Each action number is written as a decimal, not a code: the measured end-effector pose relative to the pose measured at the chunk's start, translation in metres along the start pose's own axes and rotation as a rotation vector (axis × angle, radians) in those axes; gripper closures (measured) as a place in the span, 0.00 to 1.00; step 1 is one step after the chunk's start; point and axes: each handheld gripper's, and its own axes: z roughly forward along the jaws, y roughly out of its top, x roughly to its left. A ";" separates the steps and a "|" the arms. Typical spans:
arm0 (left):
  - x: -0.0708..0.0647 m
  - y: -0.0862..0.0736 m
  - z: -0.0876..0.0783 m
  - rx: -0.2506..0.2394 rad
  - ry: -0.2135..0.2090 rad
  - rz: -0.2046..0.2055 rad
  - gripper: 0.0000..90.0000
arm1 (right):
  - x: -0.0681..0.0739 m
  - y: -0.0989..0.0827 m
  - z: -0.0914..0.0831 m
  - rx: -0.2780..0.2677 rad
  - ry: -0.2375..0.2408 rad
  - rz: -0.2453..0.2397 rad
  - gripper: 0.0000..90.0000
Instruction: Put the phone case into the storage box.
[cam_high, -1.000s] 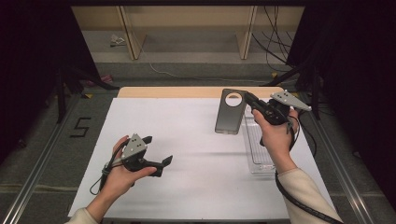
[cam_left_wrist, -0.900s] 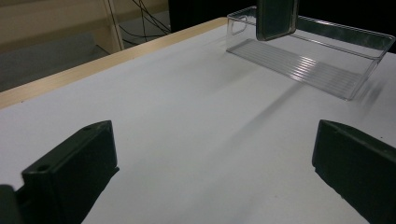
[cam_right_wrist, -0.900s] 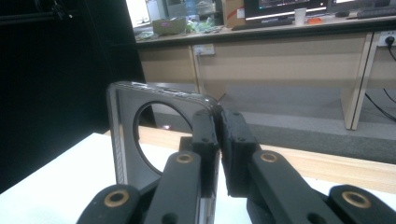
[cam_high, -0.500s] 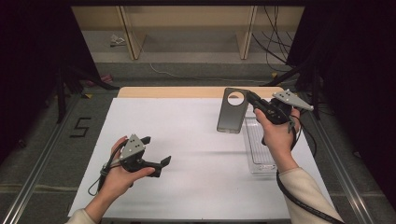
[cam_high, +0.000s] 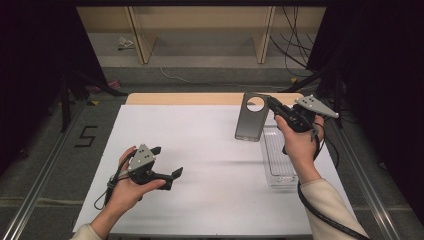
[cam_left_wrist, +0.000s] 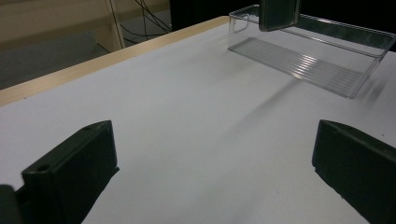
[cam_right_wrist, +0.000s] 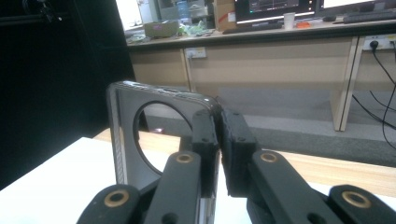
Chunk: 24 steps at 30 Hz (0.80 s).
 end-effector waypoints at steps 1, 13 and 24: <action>0.000 0.000 0.000 0.000 -0.001 -0.002 0.00 | 0.000 0.000 0.000 -0.001 -0.002 -0.002 0.95; 0.000 0.000 0.000 0.000 -0.001 -0.001 0.00 | -0.003 0.002 -0.001 -0.008 -0.014 -0.007 0.95; 0.000 0.000 0.000 0.000 -0.001 -0.001 0.00 | -0.006 0.003 -0.002 -0.013 -0.024 -0.011 0.95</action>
